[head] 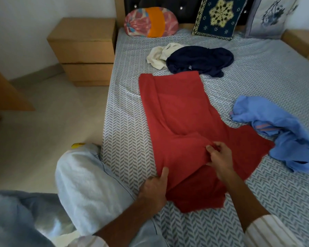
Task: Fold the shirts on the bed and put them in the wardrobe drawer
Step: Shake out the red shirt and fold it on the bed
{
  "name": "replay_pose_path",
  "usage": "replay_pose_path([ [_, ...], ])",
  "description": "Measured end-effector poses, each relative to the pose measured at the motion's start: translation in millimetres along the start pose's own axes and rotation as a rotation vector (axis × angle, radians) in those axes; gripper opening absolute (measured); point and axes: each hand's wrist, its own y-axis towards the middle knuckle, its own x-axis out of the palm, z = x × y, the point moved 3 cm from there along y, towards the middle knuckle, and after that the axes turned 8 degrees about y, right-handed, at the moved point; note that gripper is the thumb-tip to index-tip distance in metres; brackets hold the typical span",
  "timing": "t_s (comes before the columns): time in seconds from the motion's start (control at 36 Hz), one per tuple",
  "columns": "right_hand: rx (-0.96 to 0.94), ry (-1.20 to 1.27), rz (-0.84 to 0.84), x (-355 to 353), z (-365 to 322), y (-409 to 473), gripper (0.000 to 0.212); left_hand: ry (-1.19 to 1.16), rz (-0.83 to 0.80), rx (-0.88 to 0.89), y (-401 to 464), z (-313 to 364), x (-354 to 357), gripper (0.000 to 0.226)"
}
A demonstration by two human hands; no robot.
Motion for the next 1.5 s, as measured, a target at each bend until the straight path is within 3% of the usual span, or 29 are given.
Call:
replay_pose_path([
  [0.11, 0.100, -0.108, -0.062, -7.3, 21.8, -3.4, 0.014, 0.054, -0.019, 0.056, 1.2, -0.9, 5.3, 0.068],
  [0.31, 0.176, -0.129, -0.100, -7.8, 39.0, -8.0, 0.016, 0.073, -0.063, -0.007, 1.0, -4.6, 6.6, 0.031],
  [0.61, 0.199, -0.135, -0.139, -11.7, 42.3, -9.4, 0.011, 0.147, -0.184, -0.079, 4.5, -4.7, 5.7, 0.038],
  [0.78, 0.172, -0.267, -0.184, -13.6, 40.6, -8.0, 0.010, 0.124, -0.197, -0.082, 2.8, -7.7, 4.0, 0.040],
  [0.86, 0.136, -0.413, -0.146, -26.8, 35.5, 4.7, 0.021, 0.096, -0.129, -0.080, 6.6, -9.5, 3.4, 0.054],
  [0.94, 0.040, -0.559, -0.051, -51.3, 26.5, 30.1, 0.042, 0.107, 0.070, -0.025, 17.0, -4.9, -7.8, 0.056],
  [1.03, -0.029, -0.624, 0.056, -78.1, 14.0, 52.8, 0.033, 0.086, 0.238, 0.099, 34.9, 8.7, -21.6, 0.050],
  [1.22, -0.029, -0.524, 0.297, -127.5, -1.6, 92.3, 0.028, -0.011, 0.086, 0.364, 90.4, 54.2, -26.3, 0.042],
  [1.31, -0.007, -0.456, 0.381, -158.7, 13.3, 118.3, 0.029, -0.045, 0.022, 0.383, 109.6, 74.7, -25.7, 0.046],
  [1.5, 0.174, 0.027, 0.362, -173.4, 15.0, 147.9, 0.019, 0.103, -0.080, 0.400, 130.3, 87.8, -14.6, 0.070],
])
